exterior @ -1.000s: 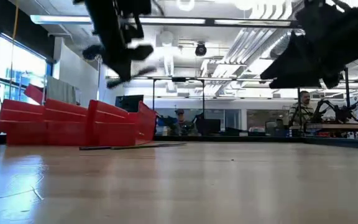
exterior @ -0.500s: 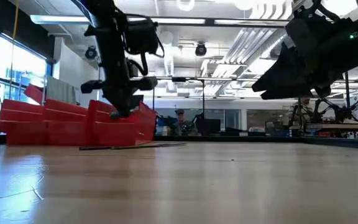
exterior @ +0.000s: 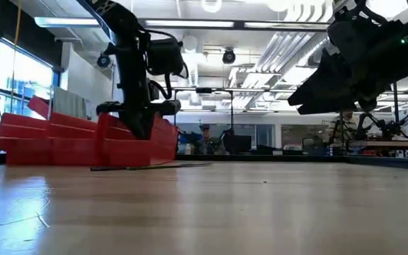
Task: Sort silverware
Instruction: Put the blue knife into the right red bin, then adjust the table knives
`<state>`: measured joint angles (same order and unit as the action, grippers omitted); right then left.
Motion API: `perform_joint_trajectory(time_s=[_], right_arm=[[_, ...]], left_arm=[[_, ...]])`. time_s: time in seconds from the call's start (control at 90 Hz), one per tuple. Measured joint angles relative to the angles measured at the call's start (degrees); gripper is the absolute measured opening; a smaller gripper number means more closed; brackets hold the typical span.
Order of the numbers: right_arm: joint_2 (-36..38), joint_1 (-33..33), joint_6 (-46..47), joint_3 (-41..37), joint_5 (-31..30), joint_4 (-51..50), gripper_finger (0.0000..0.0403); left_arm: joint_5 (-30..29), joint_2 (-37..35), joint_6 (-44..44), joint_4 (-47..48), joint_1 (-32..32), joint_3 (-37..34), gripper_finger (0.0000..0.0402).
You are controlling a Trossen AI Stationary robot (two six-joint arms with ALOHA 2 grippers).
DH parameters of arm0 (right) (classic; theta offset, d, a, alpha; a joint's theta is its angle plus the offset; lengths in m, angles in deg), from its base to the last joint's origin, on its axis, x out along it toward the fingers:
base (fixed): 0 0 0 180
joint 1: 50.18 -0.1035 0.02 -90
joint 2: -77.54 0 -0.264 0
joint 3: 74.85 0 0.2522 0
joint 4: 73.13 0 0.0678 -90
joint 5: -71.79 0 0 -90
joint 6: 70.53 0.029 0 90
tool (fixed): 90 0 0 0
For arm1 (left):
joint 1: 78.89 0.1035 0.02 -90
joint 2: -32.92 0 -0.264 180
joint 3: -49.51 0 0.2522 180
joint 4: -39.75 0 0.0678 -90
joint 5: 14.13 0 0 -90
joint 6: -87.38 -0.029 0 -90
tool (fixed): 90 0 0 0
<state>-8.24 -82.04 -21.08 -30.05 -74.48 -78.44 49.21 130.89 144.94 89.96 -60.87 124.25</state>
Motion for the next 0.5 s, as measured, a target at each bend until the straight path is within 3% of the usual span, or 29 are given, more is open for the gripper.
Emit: perform_joint_trajectory(time_s=[0.267,0.5], right_arm=[[0.0,0.0,-0.4,0.0,0.4,-0.1,0.0213],[0.0,0.0,-1.1,0.0,-0.1,-0.5,0.0213]], left_arm=[[5.1,-6.2,-11.3,3.5,-1.8,5.5,0.0088],[4.6,-8.9,-17.7,-1.9,-16.2,8.0,0.0067]])
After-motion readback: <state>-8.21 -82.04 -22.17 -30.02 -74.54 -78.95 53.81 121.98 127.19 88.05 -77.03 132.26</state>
